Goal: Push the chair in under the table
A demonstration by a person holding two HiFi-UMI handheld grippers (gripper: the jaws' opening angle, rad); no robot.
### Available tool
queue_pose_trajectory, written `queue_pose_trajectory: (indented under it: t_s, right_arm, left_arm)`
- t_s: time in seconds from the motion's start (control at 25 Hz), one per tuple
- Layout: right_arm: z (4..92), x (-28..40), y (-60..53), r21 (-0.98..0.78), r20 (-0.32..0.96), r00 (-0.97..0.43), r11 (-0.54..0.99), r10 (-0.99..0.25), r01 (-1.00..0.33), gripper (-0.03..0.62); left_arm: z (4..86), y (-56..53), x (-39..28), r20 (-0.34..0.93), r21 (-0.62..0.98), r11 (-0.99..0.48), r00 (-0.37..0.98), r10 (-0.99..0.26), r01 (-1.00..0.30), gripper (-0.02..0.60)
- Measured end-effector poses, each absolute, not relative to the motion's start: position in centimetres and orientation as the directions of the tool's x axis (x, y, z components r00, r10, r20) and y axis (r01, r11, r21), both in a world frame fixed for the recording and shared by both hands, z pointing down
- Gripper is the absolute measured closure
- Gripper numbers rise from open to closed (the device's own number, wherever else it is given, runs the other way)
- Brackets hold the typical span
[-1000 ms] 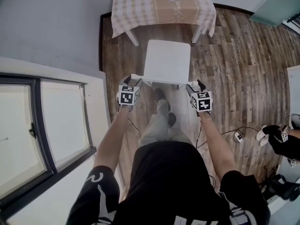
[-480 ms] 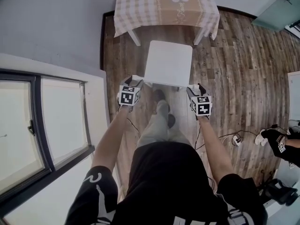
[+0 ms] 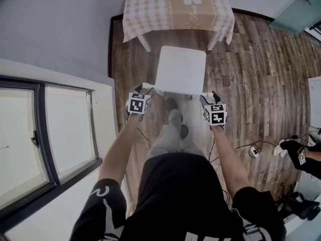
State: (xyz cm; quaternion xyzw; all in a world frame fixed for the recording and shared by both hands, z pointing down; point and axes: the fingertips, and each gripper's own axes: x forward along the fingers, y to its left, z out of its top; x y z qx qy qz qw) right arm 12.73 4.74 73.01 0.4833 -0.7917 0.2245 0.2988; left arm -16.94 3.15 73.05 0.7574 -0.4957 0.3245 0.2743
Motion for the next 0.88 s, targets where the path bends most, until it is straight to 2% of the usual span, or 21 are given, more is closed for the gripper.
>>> queue_pose_trajectory:
  t_s: [0.4,0.88]
  right_arm:
    - [73.0,13.3,3.7,-0.065,0.703,-0.333,0.409,-0.628,-0.910,0.315]
    - [72.4,12.8,2.6,-0.043,0.679,-0.336,0.422,-0.652,-0.906,0.322]
  left_arm:
    - [73.1,2.3,-16.5,0.763,0.118,-0.369,0.322,-0.561,-0.922,0.335]
    - [72.6,1.0,-17.1,0.725,0.103,-0.367,0.322,-0.609,-0.924,0.333]
